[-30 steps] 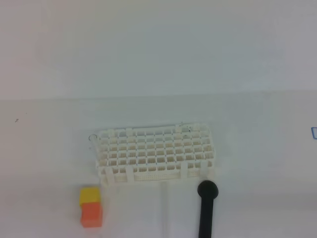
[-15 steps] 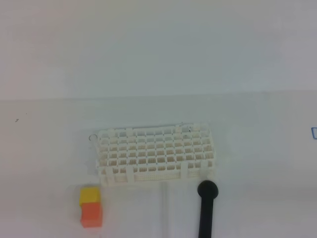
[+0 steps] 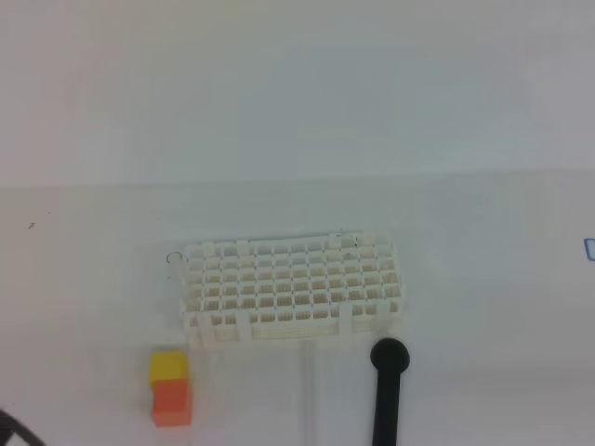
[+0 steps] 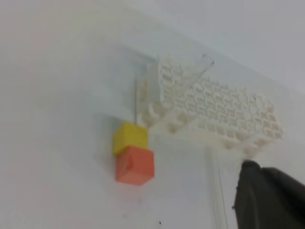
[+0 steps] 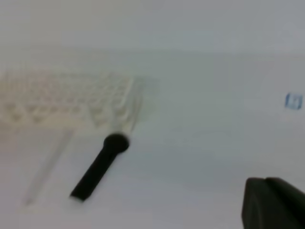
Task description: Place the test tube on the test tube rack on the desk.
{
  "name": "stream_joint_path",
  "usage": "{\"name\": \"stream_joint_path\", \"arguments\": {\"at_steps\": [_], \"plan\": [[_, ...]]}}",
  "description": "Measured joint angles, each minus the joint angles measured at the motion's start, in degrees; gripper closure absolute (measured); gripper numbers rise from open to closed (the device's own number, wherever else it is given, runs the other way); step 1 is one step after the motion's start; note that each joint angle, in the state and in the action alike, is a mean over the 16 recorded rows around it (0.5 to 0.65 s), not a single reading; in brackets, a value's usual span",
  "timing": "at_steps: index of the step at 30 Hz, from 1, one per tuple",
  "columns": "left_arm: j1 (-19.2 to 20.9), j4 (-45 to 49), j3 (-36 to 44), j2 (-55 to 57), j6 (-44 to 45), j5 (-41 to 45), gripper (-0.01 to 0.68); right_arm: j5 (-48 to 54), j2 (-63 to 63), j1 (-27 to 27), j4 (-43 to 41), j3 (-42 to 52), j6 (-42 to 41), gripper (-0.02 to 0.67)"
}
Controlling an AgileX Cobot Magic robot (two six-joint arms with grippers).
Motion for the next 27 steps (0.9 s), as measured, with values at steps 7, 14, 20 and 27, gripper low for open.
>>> {"name": "stream_joint_path", "arguments": {"at_steps": [7,14,20,27], "plan": [[0.0,-13.8,0.9,8.9,9.0,1.0,0.674,12.2,9.3,0.0,5.0,-4.7,-4.1,0.650],[0.0,-29.0,0.9,18.5,23.4,2.3,0.674,15.5,13.9,0.0,9.1,-6.3,-6.0,0.650],[0.0,-37.2,0.9,23.5,32.0,2.5,0.674,14.1,14.7,0.0,14.4,-6.4,-8.5,0.650],[0.0,-44.0,0.3,27.0,42.4,2.2,0.674,13.9,15.2,0.0,18.9,-6.4,-11.5,0.650]]}}
